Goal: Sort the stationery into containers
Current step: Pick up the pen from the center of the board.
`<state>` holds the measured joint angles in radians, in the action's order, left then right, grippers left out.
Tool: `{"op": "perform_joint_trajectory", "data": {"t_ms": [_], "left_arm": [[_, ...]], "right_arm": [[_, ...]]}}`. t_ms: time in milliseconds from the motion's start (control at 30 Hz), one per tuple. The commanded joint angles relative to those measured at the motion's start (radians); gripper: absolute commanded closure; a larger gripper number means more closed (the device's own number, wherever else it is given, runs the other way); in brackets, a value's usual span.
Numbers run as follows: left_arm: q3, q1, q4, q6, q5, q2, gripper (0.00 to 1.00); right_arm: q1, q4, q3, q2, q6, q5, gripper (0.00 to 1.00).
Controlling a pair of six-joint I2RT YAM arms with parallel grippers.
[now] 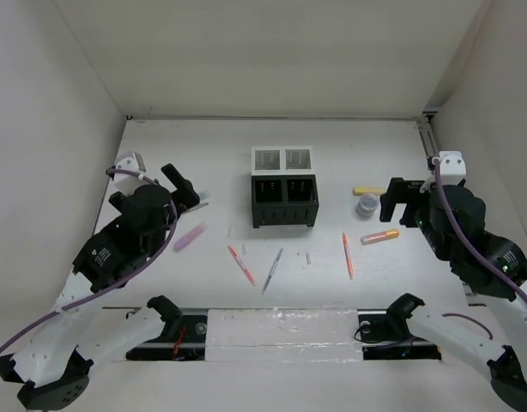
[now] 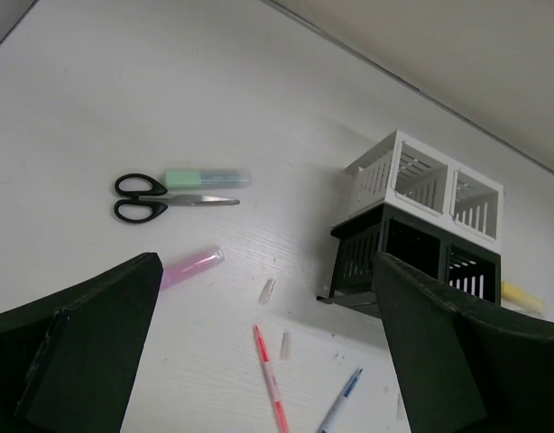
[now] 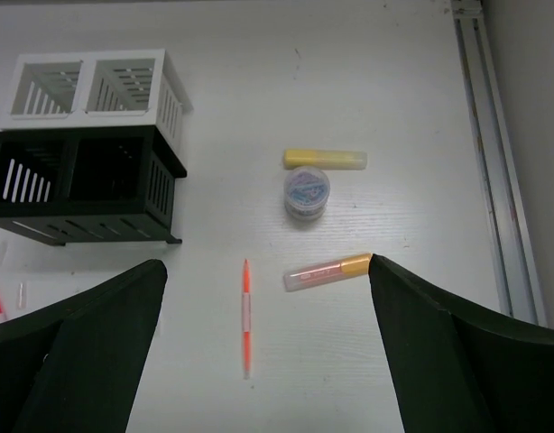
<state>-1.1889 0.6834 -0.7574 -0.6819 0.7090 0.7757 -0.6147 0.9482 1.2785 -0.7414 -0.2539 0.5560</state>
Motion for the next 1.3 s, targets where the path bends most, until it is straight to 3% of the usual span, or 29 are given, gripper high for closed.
{"op": "perform_joint_trajectory", "data": {"t_ms": [0,133,300,567,700,833,933,1267], "left_arm": [[-0.026,0.002,-0.017,0.018,0.009,0.007,0.00],[-0.015,0.002,0.001,0.018,-0.043,-0.003,0.00],[-0.003,0.002,-0.048,-0.112,-0.121,0.077,0.00],[0.319,0.077,0.096,-0.420,-0.338,0.097,0.00],[0.423,0.229,0.131,-0.563,-0.315,0.124,0.00],[0.401,0.401,0.043,-0.768,-0.212,0.247,0.00],[0.400,0.461,0.021,-0.858,-0.189,0.339,0.00],[0.430,0.470,0.050,-0.952,-0.177,0.493,0.03]], "right_arm": [[0.007,0.020,0.024,-0.007,0.013,0.030,0.00],[0.007,-0.012,0.015,0.003,0.033,0.003,0.00],[0.007,-0.037,-0.017,0.004,0.053,-0.019,0.00],[0.007,-0.078,-0.065,0.004,0.062,-0.094,0.00],[0.007,-0.089,-0.085,0.004,0.071,-0.116,0.00],[0.007,-0.098,-0.106,0.004,0.071,-0.136,0.00],[0.007,-0.118,-0.126,0.004,0.071,-0.146,0.00],[0.007,-0.141,-0.156,0.031,0.071,-0.212,0.00]]}}
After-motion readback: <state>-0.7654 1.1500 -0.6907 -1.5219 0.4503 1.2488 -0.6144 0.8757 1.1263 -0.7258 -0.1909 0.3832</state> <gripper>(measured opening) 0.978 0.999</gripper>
